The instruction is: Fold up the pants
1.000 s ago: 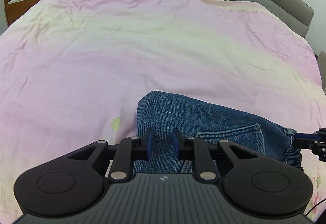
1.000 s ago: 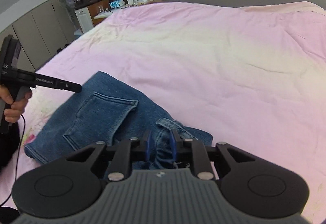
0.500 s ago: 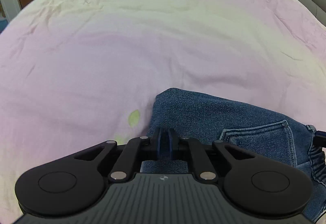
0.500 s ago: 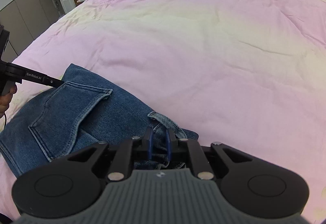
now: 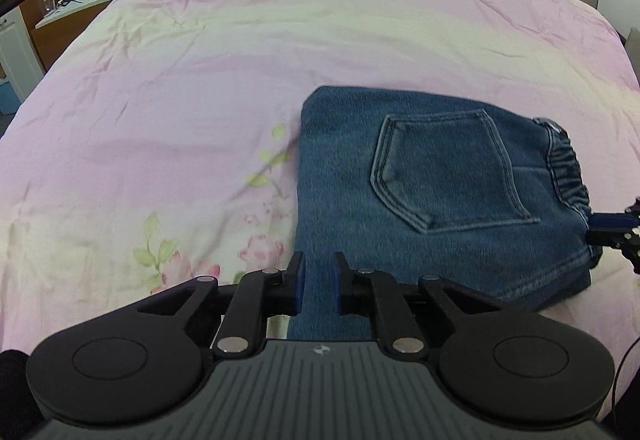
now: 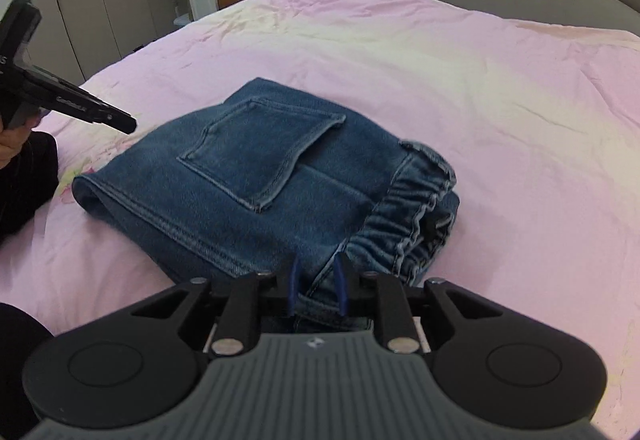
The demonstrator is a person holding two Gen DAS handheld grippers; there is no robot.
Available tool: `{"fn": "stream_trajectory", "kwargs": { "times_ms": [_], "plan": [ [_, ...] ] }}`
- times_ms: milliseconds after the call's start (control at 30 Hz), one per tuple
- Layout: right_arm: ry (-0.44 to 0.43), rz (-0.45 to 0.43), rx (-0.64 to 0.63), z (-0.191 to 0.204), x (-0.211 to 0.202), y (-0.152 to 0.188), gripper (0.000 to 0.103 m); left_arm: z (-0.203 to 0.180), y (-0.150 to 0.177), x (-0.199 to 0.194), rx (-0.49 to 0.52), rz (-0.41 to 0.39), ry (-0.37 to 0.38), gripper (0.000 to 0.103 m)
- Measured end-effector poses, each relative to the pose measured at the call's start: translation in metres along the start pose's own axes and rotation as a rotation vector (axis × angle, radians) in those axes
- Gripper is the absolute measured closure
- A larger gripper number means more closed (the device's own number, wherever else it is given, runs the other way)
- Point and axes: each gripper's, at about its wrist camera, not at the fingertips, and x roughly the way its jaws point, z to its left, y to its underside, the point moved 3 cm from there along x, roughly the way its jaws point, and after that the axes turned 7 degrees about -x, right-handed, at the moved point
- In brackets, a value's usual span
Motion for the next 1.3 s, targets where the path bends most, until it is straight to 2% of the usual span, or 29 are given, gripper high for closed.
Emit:
{"fn": "stream_trajectory", "kwargs": {
  "times_ms": [33,133,200,267,367,467,600,700,767,833,933,1000,1033,1067,1100,1300],
  "plan": [
    [-0.002,0.013,0.022,0.000,0.004,0.008,0.087,-0.001,0.009,-0.001,0.017,0.000,0.000,0.088],
    [-0.018,0.027,0.085,-0.006,0.012,0.022,0.089,-0.005,0.034,-0.005,0.100,-0.003,-0.015,0.075],
    [-0.025,0.025,0.124,-0.011,0.012,0.022,0.089,-0.007,0.049,-0.012,0.165,-0.038,-0.047,0.060],
    [-0.021,0.027,0.120,-0.010,0.012,0.021,0.089,-0.008,0.060,-0.017,0.210,-0.063,-0.064,0.052],
    [-0.019,0.025,0.133,-0.010,0.013,0.022,0.089,-0.012,0.074,-0.015,0.267,-0.067,-0.081,0.050],
    [-0.027,0.021,0.155,-0.013,0.012,0.023,0.089,-0.011,0.079,-0.005,0.287,-0.085,-0.154,0.051],
    [-0.024,0.012,0.156,-0.012,0.011,0.025,0.089,-0.008,0.076,0.013,0.183,-0.123,-0.180,0.051],
    [-0.025,0.007,0.165,-0.012,0.010,0.025,0.089,-0.013,0.076,0.019,0.123,-0.197,-0.270,0.053],
    [-0.031,0.007,0.165,-0.012,0.009,0.024,0.089,-0.022,0.080,0.015,0.134,-0.257,-0.349,0.059],
    [-0.028,0.013,0.150,-0.011,0.009,0.023,0.089,-0.026,0.084,0.008,0.179,-0.281,-0.399,0.059],
    [-0.031,0.022,0.138,-0.010,0.009,0.023,0.091,-0.005,0.088,0.007,0.131,-0.215,-0.368,0.057],
    [-0.034,0.022,0.132,-0.009,0.010,0.023,0.092,0.001,0.089,0.008,0.109,-0.196,-0.338,0.059],
    [-0.030,0.022,0.123,-0.008,0.009,0.023,0.092,0.001,0.089,0.007,0.114,-0.186,-0.328,0.062],
    [-0.027,0.021,0.113,-0.008,0.009,0.023,0.092,-0.001,0.089,0.006,0.118,-0.175,-0.300,0.073],
    [-0.026,0.021,0.108,-0.008,0.008,0.024,0.092,0.000,0.090,0.003,0.121,-0.168,-0.275,0.076],
    [-0.017,0.024,0.121,-0.011,0.002,0.026,0.092,-0.006,0.097,-0.011,0.215,-0.164,-0.228,0.079]
  ]
}}
